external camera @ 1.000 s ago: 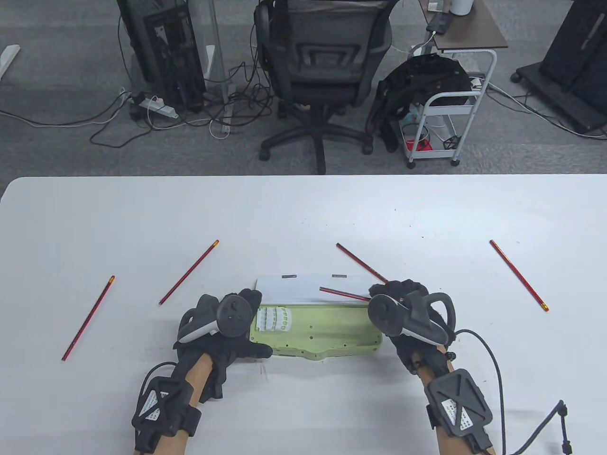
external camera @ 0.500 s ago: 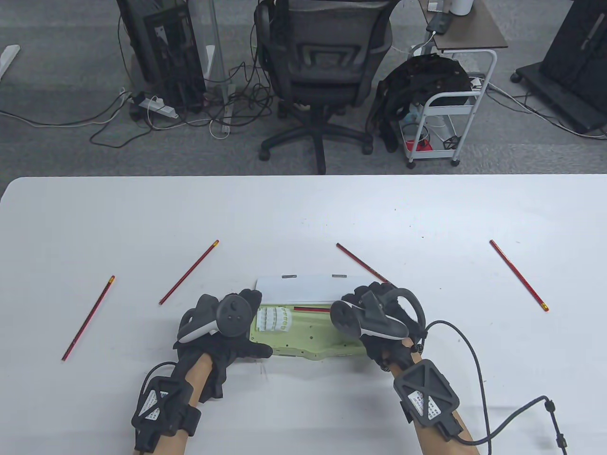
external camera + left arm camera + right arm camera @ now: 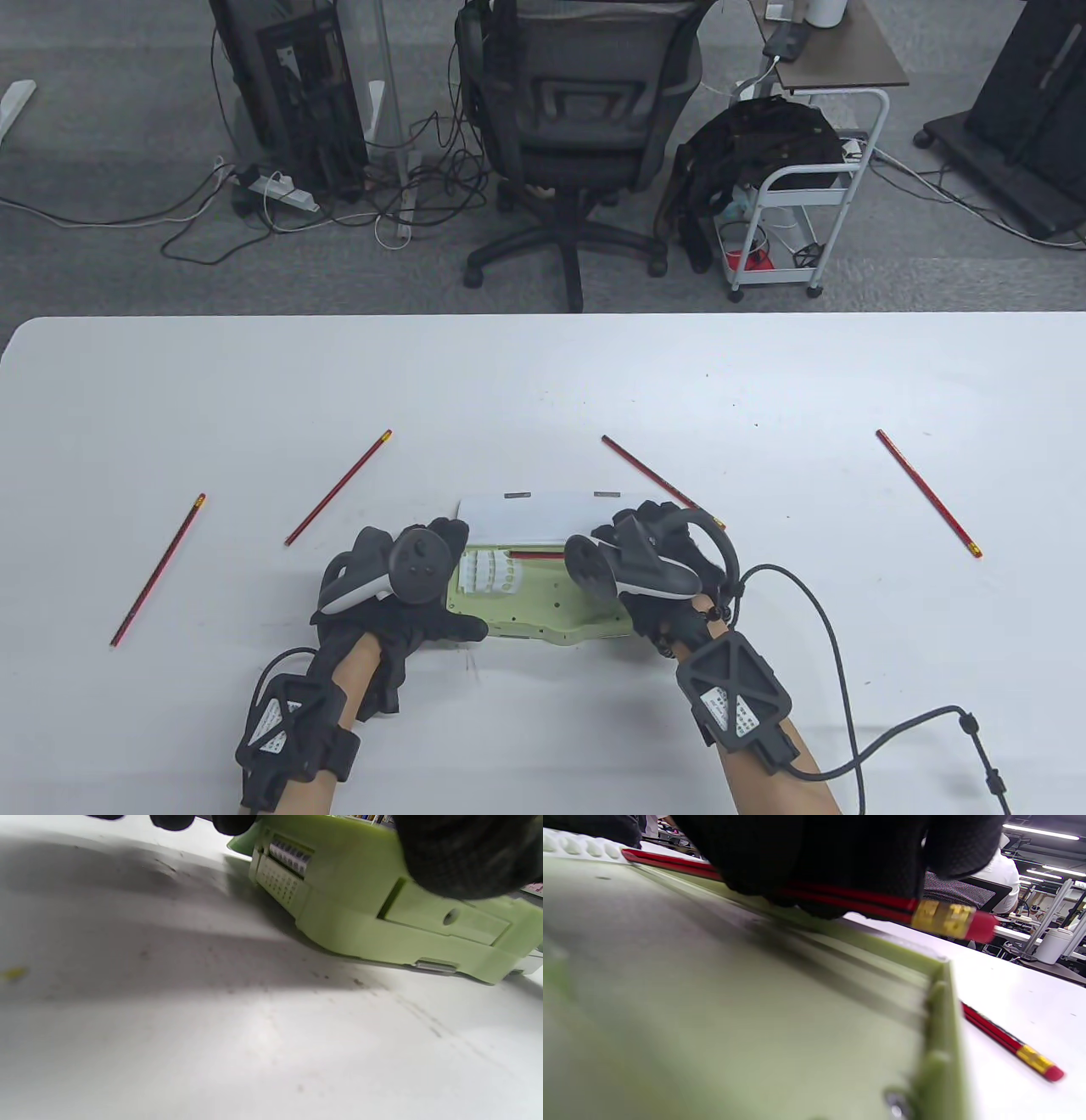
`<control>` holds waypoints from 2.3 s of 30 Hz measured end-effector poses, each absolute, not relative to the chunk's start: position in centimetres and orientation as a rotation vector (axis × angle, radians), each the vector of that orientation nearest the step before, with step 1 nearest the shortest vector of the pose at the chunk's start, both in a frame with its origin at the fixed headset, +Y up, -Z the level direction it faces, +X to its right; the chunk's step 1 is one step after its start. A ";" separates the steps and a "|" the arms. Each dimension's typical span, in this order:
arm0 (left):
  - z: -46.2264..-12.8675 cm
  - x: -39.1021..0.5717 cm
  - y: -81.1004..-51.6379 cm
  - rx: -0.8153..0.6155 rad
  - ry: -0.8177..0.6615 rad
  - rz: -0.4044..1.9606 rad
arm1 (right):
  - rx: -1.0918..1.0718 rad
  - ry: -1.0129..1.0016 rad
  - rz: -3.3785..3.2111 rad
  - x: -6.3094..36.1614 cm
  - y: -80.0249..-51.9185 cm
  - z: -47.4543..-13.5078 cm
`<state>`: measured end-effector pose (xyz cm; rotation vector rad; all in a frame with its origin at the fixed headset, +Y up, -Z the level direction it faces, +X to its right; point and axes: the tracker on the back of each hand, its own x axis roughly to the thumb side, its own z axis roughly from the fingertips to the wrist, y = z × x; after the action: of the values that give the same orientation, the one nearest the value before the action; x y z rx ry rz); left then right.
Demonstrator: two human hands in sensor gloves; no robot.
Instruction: Organize multifunction pencil case
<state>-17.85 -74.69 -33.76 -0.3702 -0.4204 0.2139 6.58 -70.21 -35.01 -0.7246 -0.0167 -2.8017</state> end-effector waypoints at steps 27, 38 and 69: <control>-33.7 -17.7 -74.7 -0.374 -0.415 0.200 | -0.740 0.048 -2.845 6.2 -69.7 -35.3; -33.7 -17.7 -74.6 -0.375 -0.415 0.198 | -0.400 0.025 -3.069 13.6 -68.7 -35.8; -33.7 -17.6 -74.6 -0.379 -0.415 0.195 | -0.333 0.000 -3.063 12.6 -71.1 -36.7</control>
<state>-17.65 -74.62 -33.65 -0.3785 -0.4155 0.1953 12.60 -71.14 -36.72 -0.3332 -0.0001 -3.0629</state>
